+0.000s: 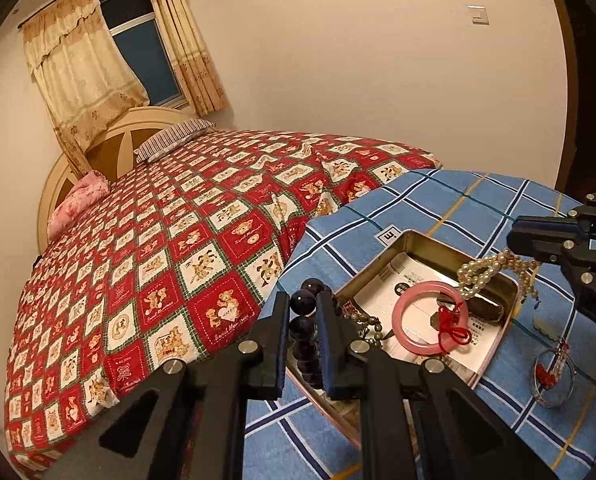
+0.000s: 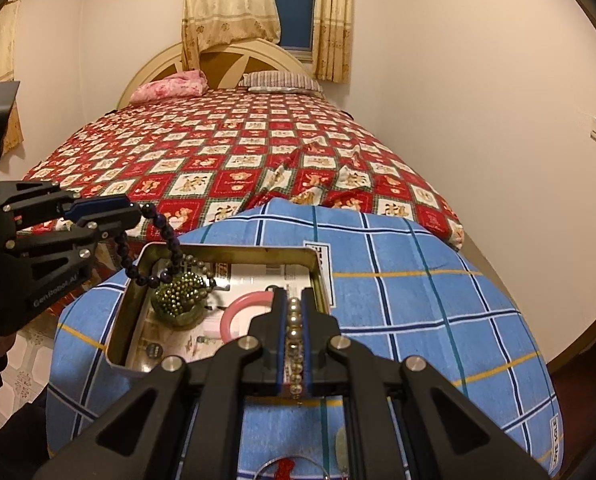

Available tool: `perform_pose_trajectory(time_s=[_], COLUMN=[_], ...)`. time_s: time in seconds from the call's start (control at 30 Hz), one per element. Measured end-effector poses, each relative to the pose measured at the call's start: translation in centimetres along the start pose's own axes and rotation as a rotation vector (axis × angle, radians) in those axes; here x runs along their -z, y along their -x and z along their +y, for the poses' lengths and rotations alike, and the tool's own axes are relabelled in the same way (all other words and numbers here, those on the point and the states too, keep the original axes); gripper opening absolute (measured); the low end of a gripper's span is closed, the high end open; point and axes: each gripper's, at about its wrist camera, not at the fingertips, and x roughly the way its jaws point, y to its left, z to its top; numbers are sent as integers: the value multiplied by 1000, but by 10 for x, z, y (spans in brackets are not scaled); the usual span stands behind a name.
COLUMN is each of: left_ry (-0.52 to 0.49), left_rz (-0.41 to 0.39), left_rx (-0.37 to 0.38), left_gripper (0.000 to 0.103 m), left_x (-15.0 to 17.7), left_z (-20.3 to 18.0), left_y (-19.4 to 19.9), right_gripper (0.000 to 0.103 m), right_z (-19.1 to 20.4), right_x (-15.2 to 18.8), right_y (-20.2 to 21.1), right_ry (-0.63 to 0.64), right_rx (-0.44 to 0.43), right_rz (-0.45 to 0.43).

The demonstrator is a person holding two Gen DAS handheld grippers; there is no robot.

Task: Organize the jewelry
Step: 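Carry the purple bracelet and pearl necklace over the tin with both grippers, then open both grippers to drop the purple bracelet and pearls into the tin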

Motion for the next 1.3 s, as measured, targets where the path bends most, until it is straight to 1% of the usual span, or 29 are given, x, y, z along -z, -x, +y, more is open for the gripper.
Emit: perform_pose_trajectory(time_s=[0.3, 0.5, 0.67, 0.97, 1.1, 1.23, 1.27, 1.3], left_ry=[25, 13, -7, -29, -18, 2, 4, 6], left_rz=[23, 18, 29, 40, 46, 53, 53, 53], left_rx=[8, 22, 37, 21, 31, 24, 24, 20], left_gripper=[13, 13, 13, 14, 14, 15, 17, 26], left_x=[2, 4, 13, 28, 28, 28, 28, 28], left_z=[-2, -8, -17, -29, -28, -26, -25, -25], left_y=[-23, -22, -23, -26, -27, -27, -27, -26], right_gripper=[9, 9, 9, 9, 9, 9, 9, 10], right_z=[4, 7, 9, 11, 11, 13, 14, 14], right_x=[-7, -7, -1, 10, 12, 16, 17, 18], right_y=[-30, -46, -54, -63, -65, -66, -67, -67], right_ry=[-7, -11, -13, 9, 19, 32, 39, 43], right_rx=[-11, -19, -30, -11, -5, -1, -1, -1], right_rz=[9, 21, 43, 80, 90, 106, 112, 118])
